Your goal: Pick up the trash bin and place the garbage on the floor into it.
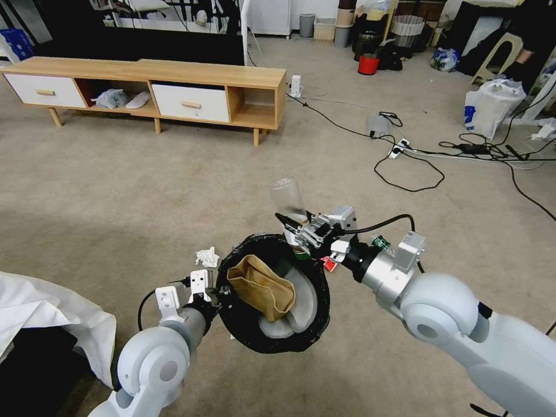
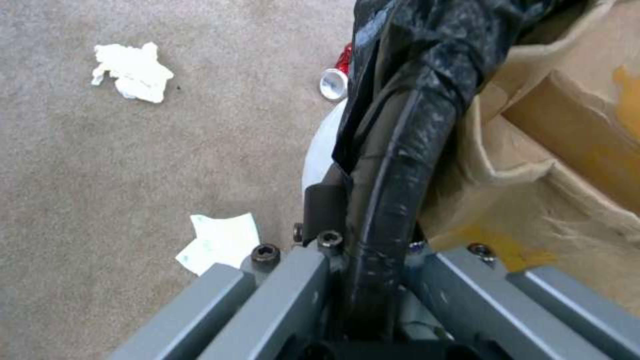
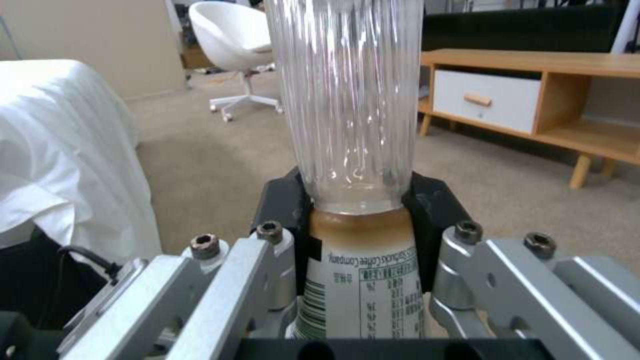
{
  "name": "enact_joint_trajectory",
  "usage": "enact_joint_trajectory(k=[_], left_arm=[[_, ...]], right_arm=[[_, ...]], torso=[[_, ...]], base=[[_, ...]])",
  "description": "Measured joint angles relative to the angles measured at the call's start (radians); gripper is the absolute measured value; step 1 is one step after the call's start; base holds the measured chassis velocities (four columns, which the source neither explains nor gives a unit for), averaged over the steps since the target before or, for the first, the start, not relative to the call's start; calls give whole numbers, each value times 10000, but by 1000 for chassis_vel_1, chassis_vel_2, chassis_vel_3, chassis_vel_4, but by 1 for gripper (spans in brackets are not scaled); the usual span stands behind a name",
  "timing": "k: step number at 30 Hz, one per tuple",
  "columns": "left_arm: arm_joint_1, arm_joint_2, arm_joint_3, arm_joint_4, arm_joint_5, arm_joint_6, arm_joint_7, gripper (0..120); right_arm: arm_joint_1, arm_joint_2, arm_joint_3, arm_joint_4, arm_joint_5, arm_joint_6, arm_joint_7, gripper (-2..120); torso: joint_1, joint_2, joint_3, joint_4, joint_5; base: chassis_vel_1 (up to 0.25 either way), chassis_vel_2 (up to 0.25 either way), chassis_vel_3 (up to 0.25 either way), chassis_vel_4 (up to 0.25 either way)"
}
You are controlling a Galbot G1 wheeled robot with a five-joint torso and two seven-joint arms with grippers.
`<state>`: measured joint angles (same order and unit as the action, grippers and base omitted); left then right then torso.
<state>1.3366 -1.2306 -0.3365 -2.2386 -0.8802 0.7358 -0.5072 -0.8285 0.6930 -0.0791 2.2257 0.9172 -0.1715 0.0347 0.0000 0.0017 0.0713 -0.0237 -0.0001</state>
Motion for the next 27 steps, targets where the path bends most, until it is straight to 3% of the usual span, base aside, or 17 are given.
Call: enact_joint_trajectory(k=[27], left_arm=[[158,138,-268,-521,-223,-15,41,0]], right_arm=[[-773,207,-646,-767,-1051,77,-328,25]], torso=[[0,1,0,1,1]], base=[[0,0,0,0]])
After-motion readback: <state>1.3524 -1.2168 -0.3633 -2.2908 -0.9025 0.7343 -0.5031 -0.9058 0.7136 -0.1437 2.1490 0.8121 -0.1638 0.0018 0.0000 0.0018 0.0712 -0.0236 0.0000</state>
